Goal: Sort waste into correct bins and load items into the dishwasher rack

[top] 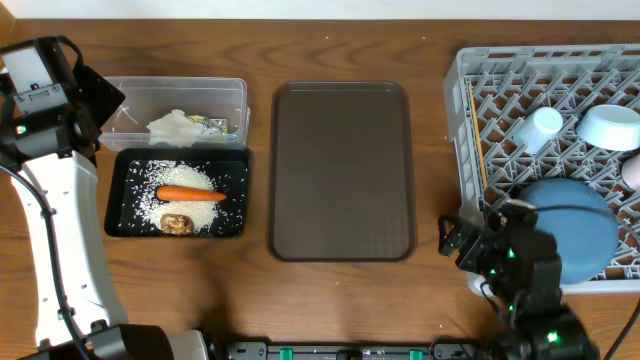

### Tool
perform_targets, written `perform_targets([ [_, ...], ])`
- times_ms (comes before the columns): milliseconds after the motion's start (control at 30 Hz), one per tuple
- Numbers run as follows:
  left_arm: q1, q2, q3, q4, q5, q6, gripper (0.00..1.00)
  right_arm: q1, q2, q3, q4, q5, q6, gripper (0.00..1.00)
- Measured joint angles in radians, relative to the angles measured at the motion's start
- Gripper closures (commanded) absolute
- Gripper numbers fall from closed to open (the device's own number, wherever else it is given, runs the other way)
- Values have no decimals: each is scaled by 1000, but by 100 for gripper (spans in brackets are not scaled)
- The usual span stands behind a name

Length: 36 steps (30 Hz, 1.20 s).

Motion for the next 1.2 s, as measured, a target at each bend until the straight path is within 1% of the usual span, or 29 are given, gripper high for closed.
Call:
perform_targets([
  [167,0,0,0,0,-1,0,2,-21,-177,-192,237,-82,-35,1],
  [267,0,0,0,0,-1,0,2,-30,-238,-245,307,-114,-66,1],
  [433,0,0,0,0,-1,0,2,-47,-290,-270,315,-145,-149,1],
  [800,0,0,0,0,-1,0,2,-166,-449,-278,319,-156,-422,1],
  [933,0,0,0,0,-1,0,2,-201,-455,-278,321,-153,-491,1],
  [1200,0,0,0,0,-1,0,2,-227,-455,-278,321,-155,-572,1],
])
